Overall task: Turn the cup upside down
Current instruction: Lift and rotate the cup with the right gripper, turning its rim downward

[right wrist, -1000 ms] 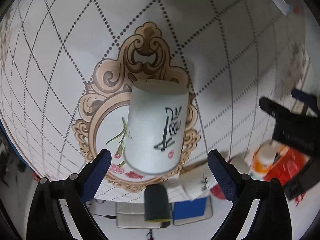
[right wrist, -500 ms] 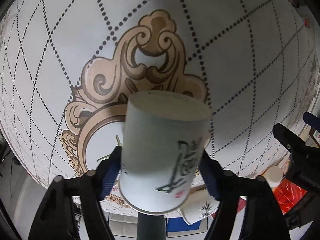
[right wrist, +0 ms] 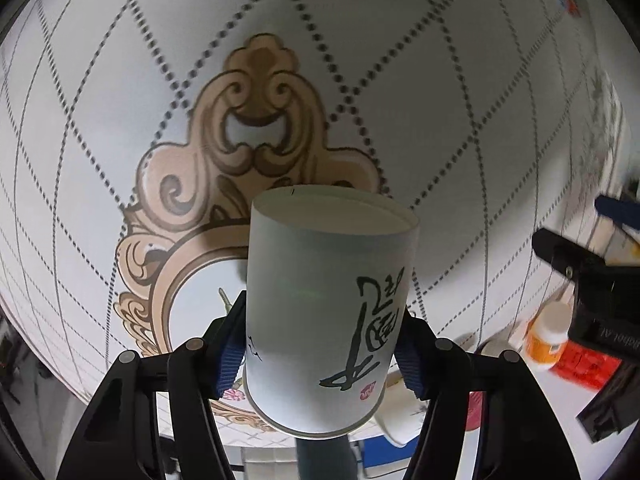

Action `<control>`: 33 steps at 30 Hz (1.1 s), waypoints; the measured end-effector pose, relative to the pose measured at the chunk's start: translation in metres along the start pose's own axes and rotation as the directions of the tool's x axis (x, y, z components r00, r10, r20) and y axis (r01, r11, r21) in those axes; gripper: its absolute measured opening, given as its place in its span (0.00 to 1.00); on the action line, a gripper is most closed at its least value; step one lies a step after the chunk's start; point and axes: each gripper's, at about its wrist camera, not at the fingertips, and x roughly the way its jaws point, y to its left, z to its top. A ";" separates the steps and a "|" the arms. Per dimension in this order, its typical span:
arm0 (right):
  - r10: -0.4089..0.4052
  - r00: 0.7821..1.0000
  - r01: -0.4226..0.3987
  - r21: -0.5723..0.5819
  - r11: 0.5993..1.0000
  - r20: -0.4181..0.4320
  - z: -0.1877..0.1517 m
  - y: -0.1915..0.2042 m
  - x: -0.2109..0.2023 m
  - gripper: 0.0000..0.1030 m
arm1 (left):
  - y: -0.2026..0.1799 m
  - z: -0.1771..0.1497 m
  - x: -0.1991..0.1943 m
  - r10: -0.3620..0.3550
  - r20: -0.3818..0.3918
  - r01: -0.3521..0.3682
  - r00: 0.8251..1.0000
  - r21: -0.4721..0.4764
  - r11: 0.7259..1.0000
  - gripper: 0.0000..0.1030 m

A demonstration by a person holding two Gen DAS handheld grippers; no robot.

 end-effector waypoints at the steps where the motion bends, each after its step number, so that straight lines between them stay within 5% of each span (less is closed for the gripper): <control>1: 0.002 1.000 -0.002 0.019 1.000 -0.002 0.000 -0.003 -0.001 0.64 | 0.000 -0.001 -0.001 0.002 0.001 -0.002 1.000 0.001 1.000 0.94; 9: 0.084 0.996 -0.072 0.305 0.950 -0.025 -0.017 -0.024 0.009 0.64 | -0.008 0.000 -0.014 0.018 0.018 -0.018 1.000 0.013 1.000 0.94; 15: 0.222 0.975 -0.189 0.589 0.785 0.017 -0.039 -0.039 0.011 0.64 | -0.032 0.005 -0.034 0.030 0.037 -0.031 0.999 0.039 0.999 0.94; 23: 0.369 0.917 -0.317 0.838 0.444 0.151 -0.072 -0.043 0.022 0.64 | -0.060 0.006 -0.050 0.032 0.058 -0.037 0.998 0.088 0.995 0.94; 33: 0.426 0.813 -0.399 0.913 -0.090 0.397 -0.119 -0.037 0.045 0.64 | -0.095 0.000 -0.059 0.029 0.062 -0.036 0.998 0.127 0.991 0.94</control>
